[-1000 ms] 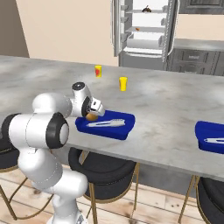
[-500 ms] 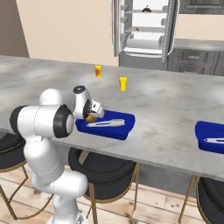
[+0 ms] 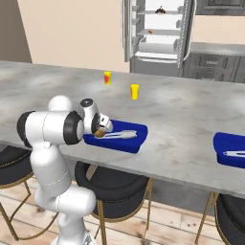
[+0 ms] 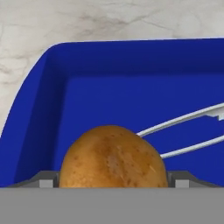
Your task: Gather the carrot and potato from the fridge and place them on a tray on the dining counter. Then gather the fish and chicken drumstick from the fridge and place them on the other tray.
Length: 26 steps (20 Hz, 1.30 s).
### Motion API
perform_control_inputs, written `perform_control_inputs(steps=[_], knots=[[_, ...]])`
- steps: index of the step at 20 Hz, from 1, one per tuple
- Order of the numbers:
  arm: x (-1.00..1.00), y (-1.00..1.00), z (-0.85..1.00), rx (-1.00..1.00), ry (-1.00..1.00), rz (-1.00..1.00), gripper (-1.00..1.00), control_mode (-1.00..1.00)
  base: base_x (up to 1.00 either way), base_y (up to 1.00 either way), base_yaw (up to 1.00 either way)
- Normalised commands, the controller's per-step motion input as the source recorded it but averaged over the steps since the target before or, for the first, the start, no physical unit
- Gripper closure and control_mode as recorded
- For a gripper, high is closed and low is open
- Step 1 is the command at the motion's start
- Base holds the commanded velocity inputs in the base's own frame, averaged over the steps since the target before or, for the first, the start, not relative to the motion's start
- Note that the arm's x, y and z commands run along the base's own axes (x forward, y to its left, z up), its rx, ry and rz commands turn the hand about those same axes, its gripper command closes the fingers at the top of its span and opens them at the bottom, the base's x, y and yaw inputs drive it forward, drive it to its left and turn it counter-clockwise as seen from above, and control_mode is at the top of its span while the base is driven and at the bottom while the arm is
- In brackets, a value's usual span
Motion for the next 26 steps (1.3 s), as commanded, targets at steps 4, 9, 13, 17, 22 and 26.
perform_control_inputs(steps=[4,9,13,17,22,26], knots=[[0.17,0.06,-0.2,0.0,0.0,0.01,1.0,-1.0,0.0,0.0,0.0],[0.26,0.02,-0.14,0.0,0.0,0.02,1.0,-1.0,0.0,0.0,0.0],[0.19,0.0,-0.05,0.0,0.0,0.02,1.0,-1.0,0.0,0.0,0.0],[0.23,0.0,-0.05,0.0,0.0,0.02,1.0,-1.0,0.0,0.0,0.0],[-0.01,0.01,-0.12,0.0,-0.03,0.01,-1.0,-1.0,0.0,0.0,0.0],[-0.51,0.09,-0.05,-0.01,-0.09,0.0,-1.0,-1.0,0.0,0.0,0.0]])
